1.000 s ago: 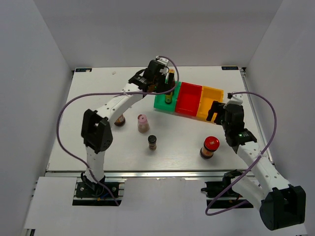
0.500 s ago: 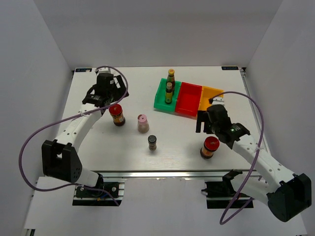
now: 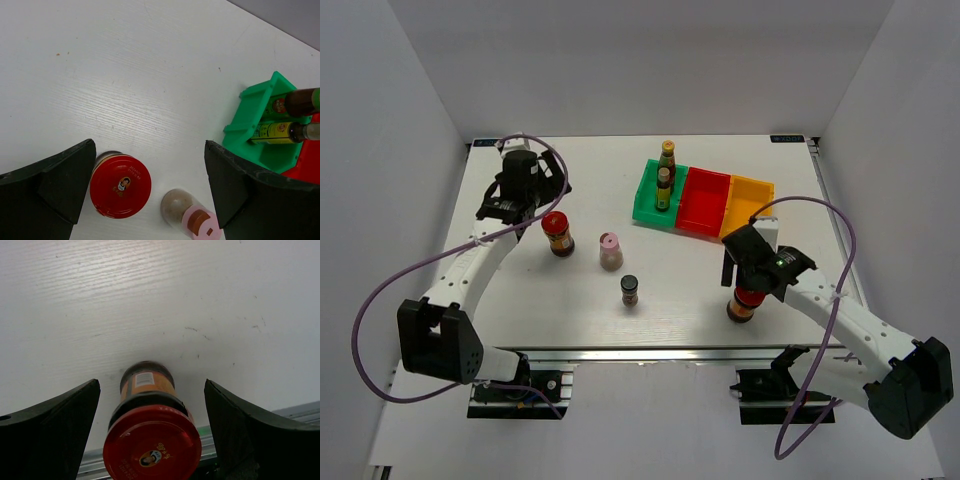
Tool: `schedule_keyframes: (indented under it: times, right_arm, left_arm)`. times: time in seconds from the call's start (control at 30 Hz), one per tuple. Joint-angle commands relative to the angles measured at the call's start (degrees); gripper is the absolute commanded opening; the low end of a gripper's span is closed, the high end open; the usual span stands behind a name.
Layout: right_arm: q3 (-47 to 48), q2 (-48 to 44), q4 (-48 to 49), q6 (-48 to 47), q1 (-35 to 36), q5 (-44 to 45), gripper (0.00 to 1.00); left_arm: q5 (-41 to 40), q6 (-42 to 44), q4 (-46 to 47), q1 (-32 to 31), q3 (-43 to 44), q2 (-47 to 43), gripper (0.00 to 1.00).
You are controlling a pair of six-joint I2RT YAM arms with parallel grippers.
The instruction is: Organize the condiment bottles
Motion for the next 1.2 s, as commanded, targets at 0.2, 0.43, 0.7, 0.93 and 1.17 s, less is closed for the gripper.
schedule_keyframes:
  times: [0.2, 0.43, 0.7, 0.93, 1.17]
  right_arm:
    - [1.17, -1.31, -5.36, 5.1, 0.36, 0.29, 0.87]
    - [1.69, -2.54, -6.06, 3.87, 0.45, -3.57, 0.48]
    - [3.8, -2.63, -1.32, -0.26, 0.45, -7.09, 0.26]
    - [9.14, 1.92, 6.94, -5.35, 0.45, -9.89, 0.13]
    - [22.94, 13.0, 10.02, -11.6, 0.36, -7.98, 0.13]
  left_arm:
    - [0.29, 0.08, 1.51, 0.17, -1.28, -2.54, 0.98]
    - [-0.15, 0.08, 1.86, 0.17, -2.34, -2.63, 0.98]
    - [0.38, 0.52, 2.03, 0.25, -2.77, -2.71, 0.98]
    - [0.56, 1.22, 2.82, 0.25, -3.3, -4.03, 0.98]
    - [1.08, 1.66, 3.18, 0.25, -3.74, -3.86, 0.98]
